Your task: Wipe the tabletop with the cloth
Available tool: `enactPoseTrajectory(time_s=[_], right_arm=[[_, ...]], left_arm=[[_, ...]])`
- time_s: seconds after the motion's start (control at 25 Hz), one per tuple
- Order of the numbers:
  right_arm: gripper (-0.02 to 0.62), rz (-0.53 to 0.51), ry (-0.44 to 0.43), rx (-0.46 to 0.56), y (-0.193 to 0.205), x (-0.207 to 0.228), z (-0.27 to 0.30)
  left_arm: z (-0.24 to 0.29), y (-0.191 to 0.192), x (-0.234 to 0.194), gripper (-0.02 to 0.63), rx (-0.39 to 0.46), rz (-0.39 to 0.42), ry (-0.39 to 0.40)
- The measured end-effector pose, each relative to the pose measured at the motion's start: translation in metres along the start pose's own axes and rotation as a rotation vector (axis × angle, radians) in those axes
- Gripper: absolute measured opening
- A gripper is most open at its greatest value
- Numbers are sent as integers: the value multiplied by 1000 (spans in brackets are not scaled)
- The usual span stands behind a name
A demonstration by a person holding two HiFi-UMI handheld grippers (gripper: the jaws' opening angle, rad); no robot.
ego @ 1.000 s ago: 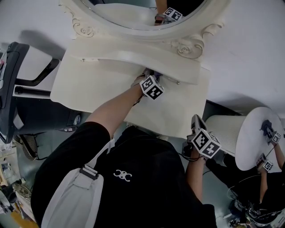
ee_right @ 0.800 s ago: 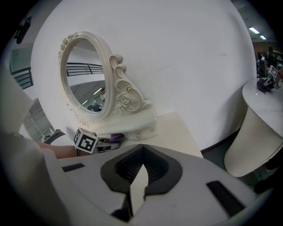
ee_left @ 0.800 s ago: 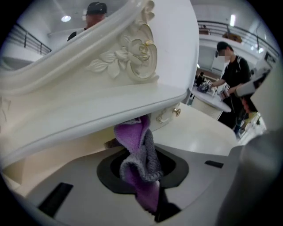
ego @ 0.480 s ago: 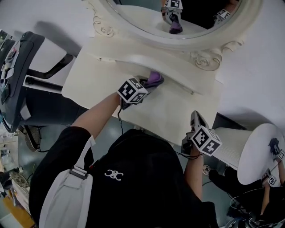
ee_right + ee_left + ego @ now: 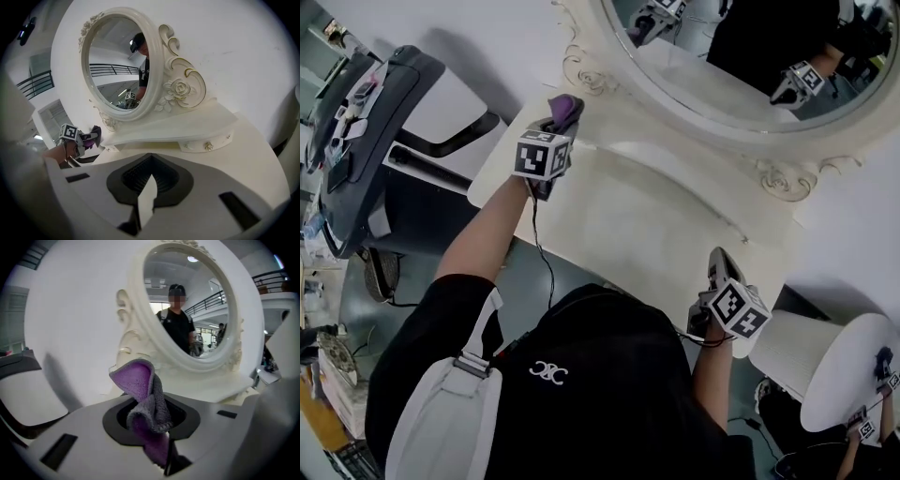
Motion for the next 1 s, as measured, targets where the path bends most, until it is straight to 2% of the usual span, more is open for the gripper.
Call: enactPoseTrajectory(time_s=[0.08, 0.28, 0.44, 0.72, 0.84, 1.0], right_arm=[[12, -2, 10, -3, 1, -1, 1], [12, -8, 51, -17, 3, 0, -3], [12, -21, 80, -34, 5, 0, -9], [12, -6, 115, -33, 12, 4, -16], [12, 1, 120, -33, 14, 6, -19], [12, 3, 117, -34, 15, 8, -21]], left_arm=[[11, 0, -35, 84, -7, -17, -66], [48, 10, -86, 84, -77, 12, -143], [77, 24, -100, 84, -146, -18, -137], [96, 21, -97, 84, -144, -39, -111], [95, 20, -80, 84, -167, -66, -63], [95, 20, -50, 84, -181, -33, -50]])
Point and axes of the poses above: the fingertips, and each gripper's own axes: z forward along the fingers, x to its right, y out of its underside, the point moved 8 cm from there along -z, backward along the fingers, and after that the axes turned 9 degrees about x, right-handed, at the moved point
